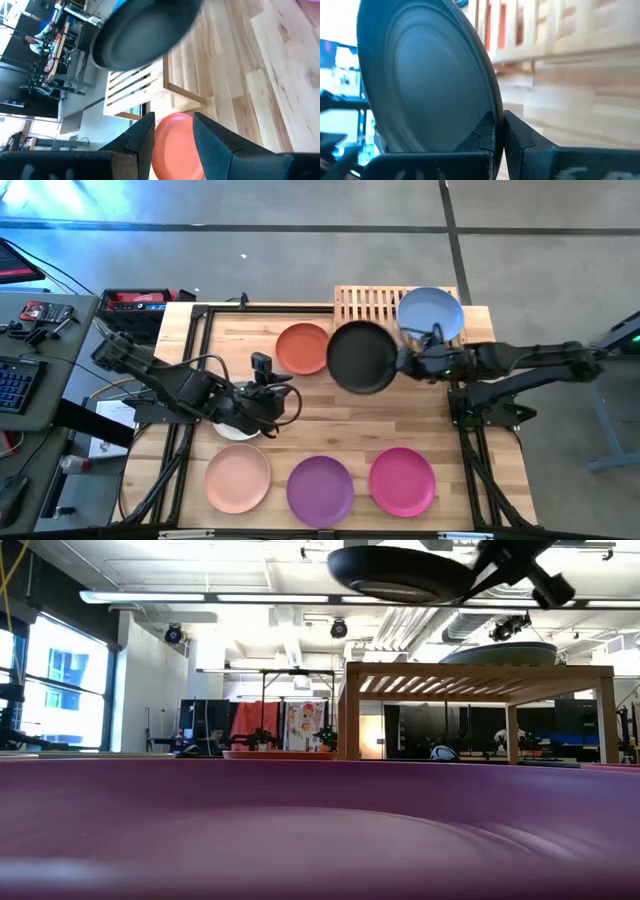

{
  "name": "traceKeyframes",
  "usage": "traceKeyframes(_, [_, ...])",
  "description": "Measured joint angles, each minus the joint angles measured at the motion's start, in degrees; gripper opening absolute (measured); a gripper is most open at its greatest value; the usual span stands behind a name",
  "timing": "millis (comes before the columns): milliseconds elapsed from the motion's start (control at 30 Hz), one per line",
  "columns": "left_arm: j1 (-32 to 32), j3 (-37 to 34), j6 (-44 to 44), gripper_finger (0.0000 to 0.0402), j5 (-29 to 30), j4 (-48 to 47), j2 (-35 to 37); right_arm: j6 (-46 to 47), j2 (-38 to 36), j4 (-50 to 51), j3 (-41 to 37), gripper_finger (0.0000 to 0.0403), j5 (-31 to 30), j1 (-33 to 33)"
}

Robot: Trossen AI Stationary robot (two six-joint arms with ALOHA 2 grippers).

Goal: Place and stack plates onto a shelf
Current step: Stack the black plate on top of the blue plate on the shelf

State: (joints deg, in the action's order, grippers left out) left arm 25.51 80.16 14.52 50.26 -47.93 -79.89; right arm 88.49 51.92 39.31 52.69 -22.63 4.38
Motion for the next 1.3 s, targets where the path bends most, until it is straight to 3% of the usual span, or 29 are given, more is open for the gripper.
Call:
traceKeyframes(267, [0.0, 0.0, -0.8, 0.0122, -0.4, -0.3, 0.7, 0.2, -11.1, 6.5, 0.0, 0.0000, -3.9, -7.4])
traceKeyframes(500, [0.0, -0.1, -0.9, 0.0122, -1.7, -0.3, 0.7, 2.1, -16.8, 14.5, 0.0, 0.0000, -3.9, -15.6])
traceKeyframes(933, [-3.1, -0.1, 1.1, 0.0122, -1.7, -0.3, 0.7, 4.5, -20.2, 25.7, 0.0, 0.0000, -2.5, -27.4])
traceKeyframes(1300, [-8.9, -0.1, 1.1, 0.0120, -1.7, -0.3, 0.6, 4.5, -19.4, 26.1, 0.0, 0.0000, -1.8, -36.6])
